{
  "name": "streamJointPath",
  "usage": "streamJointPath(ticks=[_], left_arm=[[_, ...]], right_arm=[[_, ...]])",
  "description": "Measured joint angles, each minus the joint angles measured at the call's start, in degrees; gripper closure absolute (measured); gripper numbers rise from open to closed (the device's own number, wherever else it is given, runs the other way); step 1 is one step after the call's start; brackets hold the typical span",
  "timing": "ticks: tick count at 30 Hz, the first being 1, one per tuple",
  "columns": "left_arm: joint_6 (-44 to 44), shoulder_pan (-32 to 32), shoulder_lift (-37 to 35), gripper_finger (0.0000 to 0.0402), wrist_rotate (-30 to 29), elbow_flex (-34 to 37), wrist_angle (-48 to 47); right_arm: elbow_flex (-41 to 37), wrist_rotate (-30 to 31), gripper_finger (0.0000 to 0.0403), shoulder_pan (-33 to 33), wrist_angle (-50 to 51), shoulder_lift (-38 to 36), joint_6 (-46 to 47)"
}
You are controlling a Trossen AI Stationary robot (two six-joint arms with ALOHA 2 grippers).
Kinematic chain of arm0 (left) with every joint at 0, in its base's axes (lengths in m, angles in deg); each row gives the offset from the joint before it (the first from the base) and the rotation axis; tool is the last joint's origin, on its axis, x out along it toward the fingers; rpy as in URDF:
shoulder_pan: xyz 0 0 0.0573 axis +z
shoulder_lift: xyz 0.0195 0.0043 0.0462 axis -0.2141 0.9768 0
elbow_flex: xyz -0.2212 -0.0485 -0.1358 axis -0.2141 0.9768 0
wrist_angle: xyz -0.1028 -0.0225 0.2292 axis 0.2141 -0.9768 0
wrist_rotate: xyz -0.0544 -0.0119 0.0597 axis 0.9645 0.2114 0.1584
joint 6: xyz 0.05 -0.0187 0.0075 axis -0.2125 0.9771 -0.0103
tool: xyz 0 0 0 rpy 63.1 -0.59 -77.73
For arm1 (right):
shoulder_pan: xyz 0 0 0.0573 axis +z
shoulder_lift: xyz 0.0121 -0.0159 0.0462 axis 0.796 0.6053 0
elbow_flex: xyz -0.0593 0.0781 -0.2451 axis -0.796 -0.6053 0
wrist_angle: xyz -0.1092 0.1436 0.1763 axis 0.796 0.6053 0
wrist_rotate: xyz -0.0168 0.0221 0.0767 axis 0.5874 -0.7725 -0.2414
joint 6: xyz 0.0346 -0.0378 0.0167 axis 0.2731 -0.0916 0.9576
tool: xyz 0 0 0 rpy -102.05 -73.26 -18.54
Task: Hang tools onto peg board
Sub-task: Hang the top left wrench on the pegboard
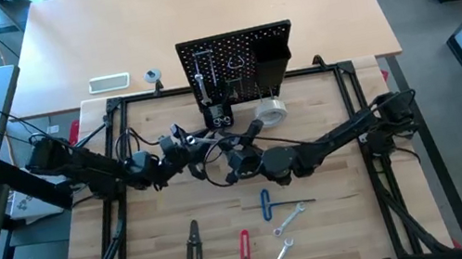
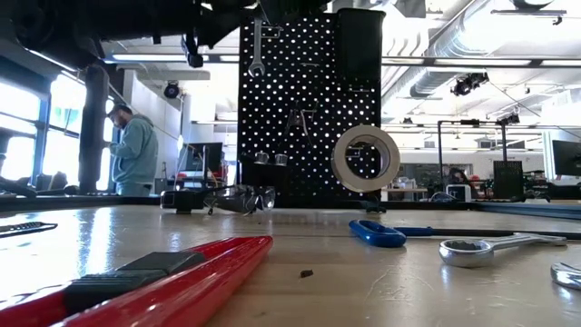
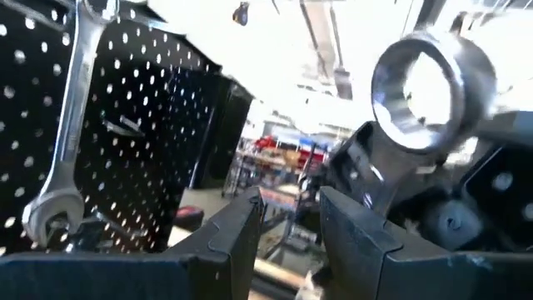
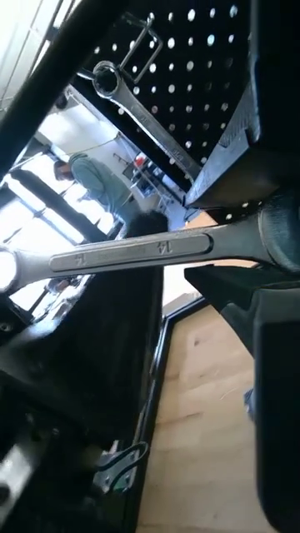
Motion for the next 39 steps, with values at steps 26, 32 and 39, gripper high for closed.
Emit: streamJointPath(ticks=[26,32,39], left_arm=[[-0.5,-0.4,-0.1,0.0282,2.9,0.0,-0.8],[-2.3,0.2,-0.1,0.0282,2.8,0.0,1.9],[-1.7,0.7,-0.1,0.0320,2.6,0.0,1.5]], right_arm=[[0.0,3.2,0.0302,1.0,-0.2,0.0,-2.7],[0.0,2.7,0.0302,1.0,0.0,0.0,-1.6],[0.0,2.7,0.0302,0.9,0.1,0.0,-0.5]])
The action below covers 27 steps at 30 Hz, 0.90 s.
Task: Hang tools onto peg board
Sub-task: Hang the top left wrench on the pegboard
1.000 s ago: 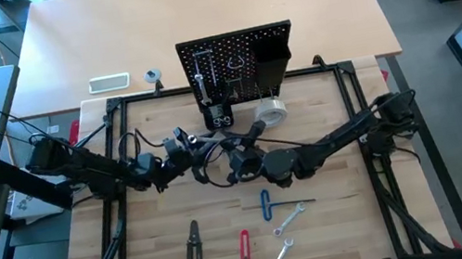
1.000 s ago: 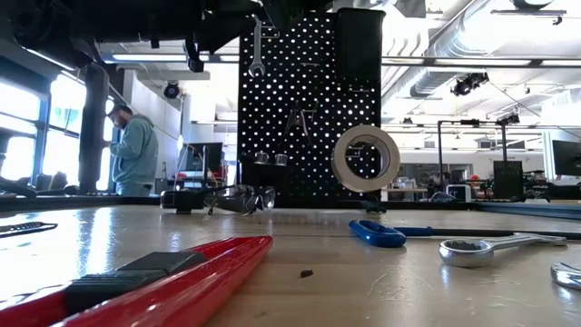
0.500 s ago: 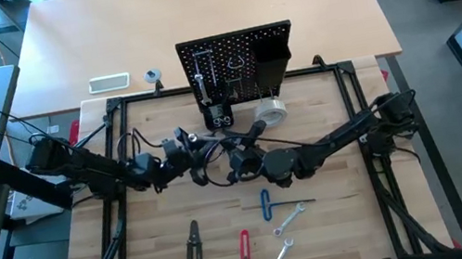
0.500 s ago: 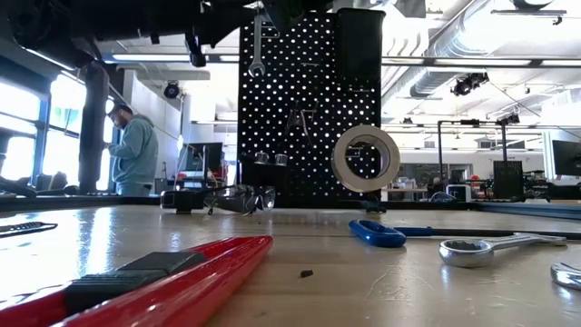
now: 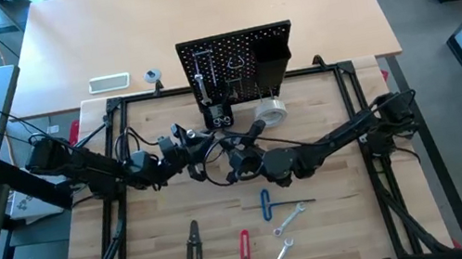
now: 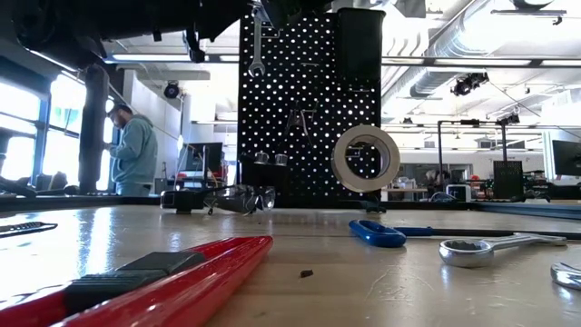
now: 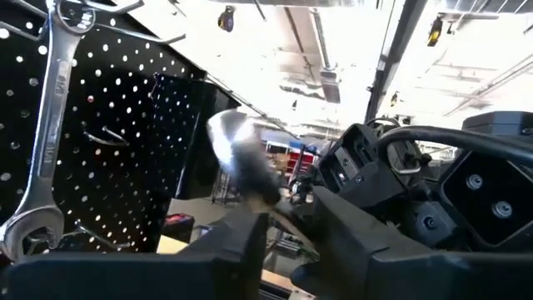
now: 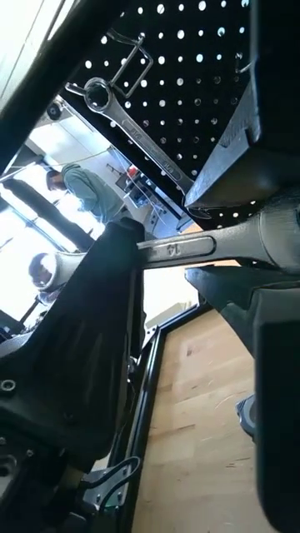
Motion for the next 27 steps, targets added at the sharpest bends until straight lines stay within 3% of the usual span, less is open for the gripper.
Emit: streamJointPath(ticks=[6,19,27], left_arm=[[-0.5,-0.1,0.0,0.0388,3.2,-0.2,0.4],[-3.3,0.0,0.1,0.0394,3.6,0.0,-0.5],[-6.5,0.1,-2.0,0.0394,3.9,0.0,-5.5]], right_arm=[[0.0,-0.2,0.0302,-0.1,0.5,0.0,-0.2],[0.0,2.5,0.0287,0.1,2.9,-0.1,1.7],[0.0,2.5,0.0283,2.3,12.3,-3.1,6.2]])
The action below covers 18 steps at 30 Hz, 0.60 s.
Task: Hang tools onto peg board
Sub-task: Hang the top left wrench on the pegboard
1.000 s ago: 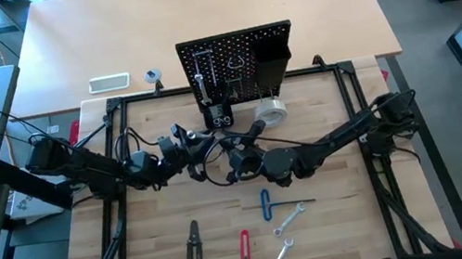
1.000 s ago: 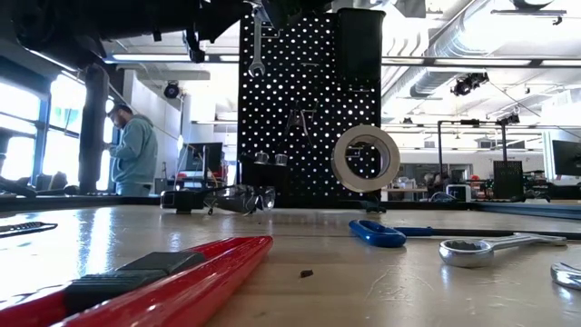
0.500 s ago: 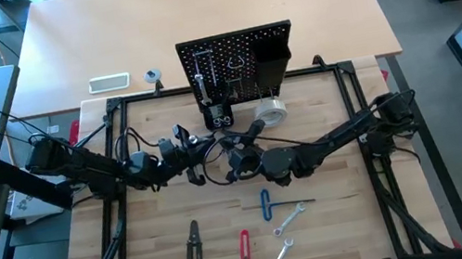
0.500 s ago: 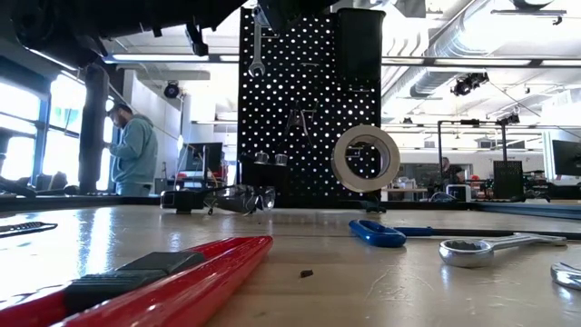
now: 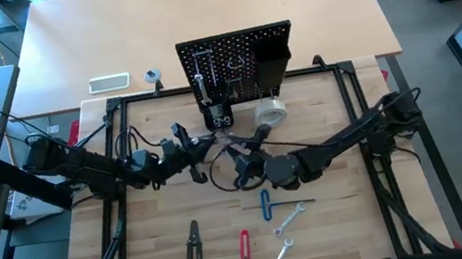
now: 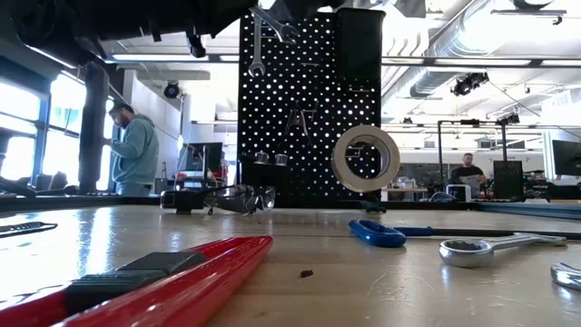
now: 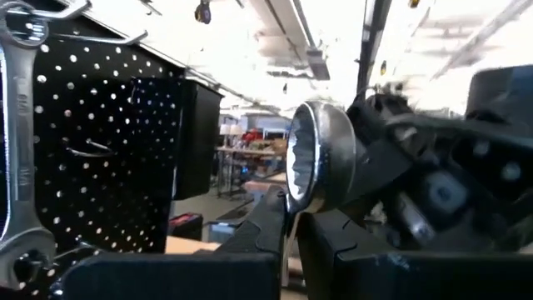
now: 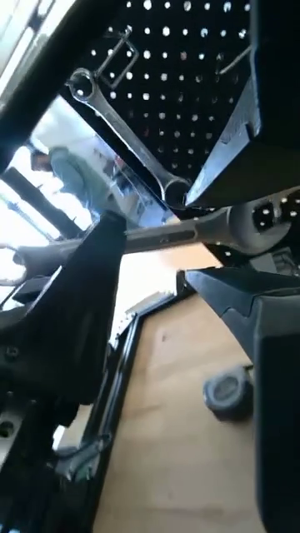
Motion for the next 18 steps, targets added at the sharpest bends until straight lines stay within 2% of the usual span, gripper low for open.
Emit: streamJointPath(ticks=[4,10,14,18], left_arm=[[-2.0,0.2,-2.8,0.0395,2.4,0.0,-4.3],[-1.7,2.4,-9.7,0.0395,10.3,0.0,-18.1],[0.6,5.2,-13.7,0.0395,17.2,-3.1,-32.2],[0.1,6.7,-14.8,0.0395,21.2,-8.4,-44.1]], right_arm=[[0.0,-5.1,0.0282,0.6,10.1,-3.8,7.6],[0.0,-24.4,0.0281,-0.7,27.9,-10.9,23.8],[0.0,-35.3,0.0281,-3.1,29.6,-12.2,28.6],[0.0,-37.3,0.0281,-5.1,28.0,-10.7,29.8]])
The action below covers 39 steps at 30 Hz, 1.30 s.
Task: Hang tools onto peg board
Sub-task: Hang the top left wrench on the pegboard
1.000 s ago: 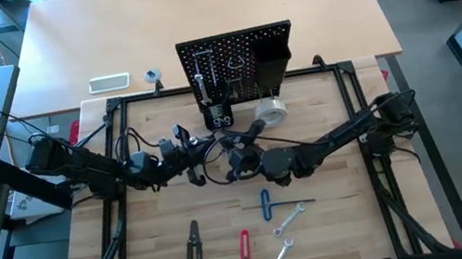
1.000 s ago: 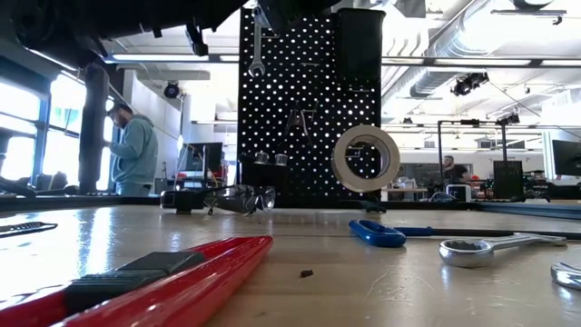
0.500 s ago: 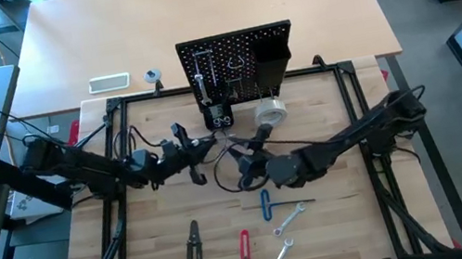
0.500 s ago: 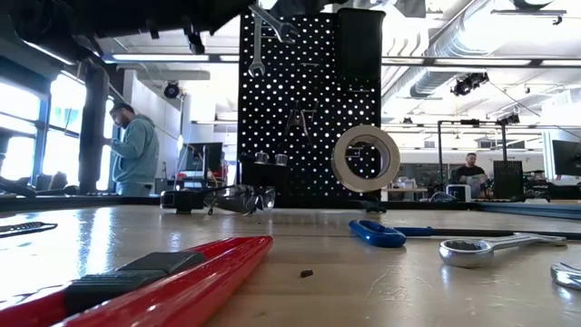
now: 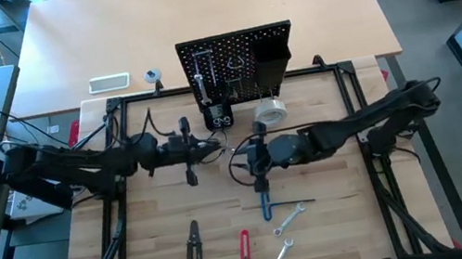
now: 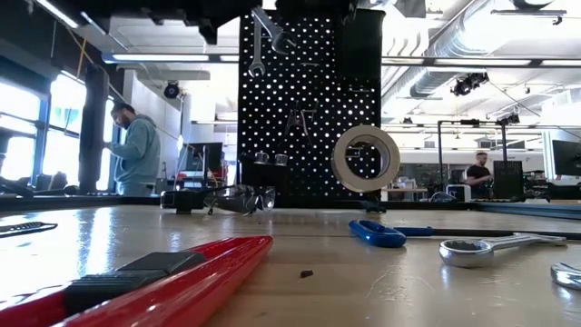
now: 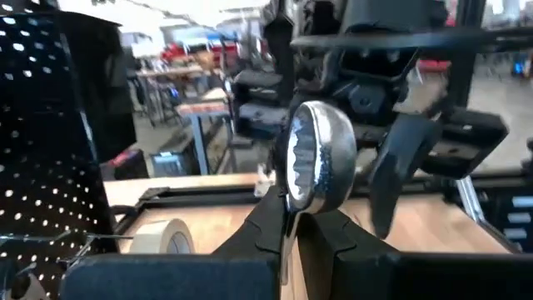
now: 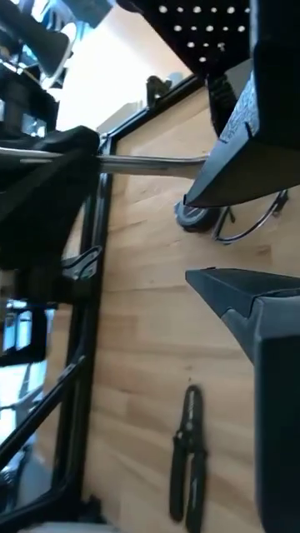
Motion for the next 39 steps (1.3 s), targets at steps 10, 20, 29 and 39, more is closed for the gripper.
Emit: streamJointPath(ticks=[10,20,29,39], left_arm=[[-3.5,1.0,0.1,0.0395,8.0,-8.8,-18.2],[-3.5,2.5,0.1,0.0395,12.4,-9.6,-22.2],[-4.3,2.6,0.1,0.0395,14.4,-9.6,-24.6],[-4.8,2.6,0.1,0.0395,14.1,-9.6,-27.4]], right_arm=[[0.0,-5.5,0.0281,-2.5,-7.2,4.5,-0.1],[0.0,-8.2,0.0297,-3.6,-10.2,6.6,0.9],[0.0,-11.9,0.0390,-3.6,-7.0,6.7,1.7],[0.0,-9.4,0.0326,-3.6,0.7,4.2,4.2]])
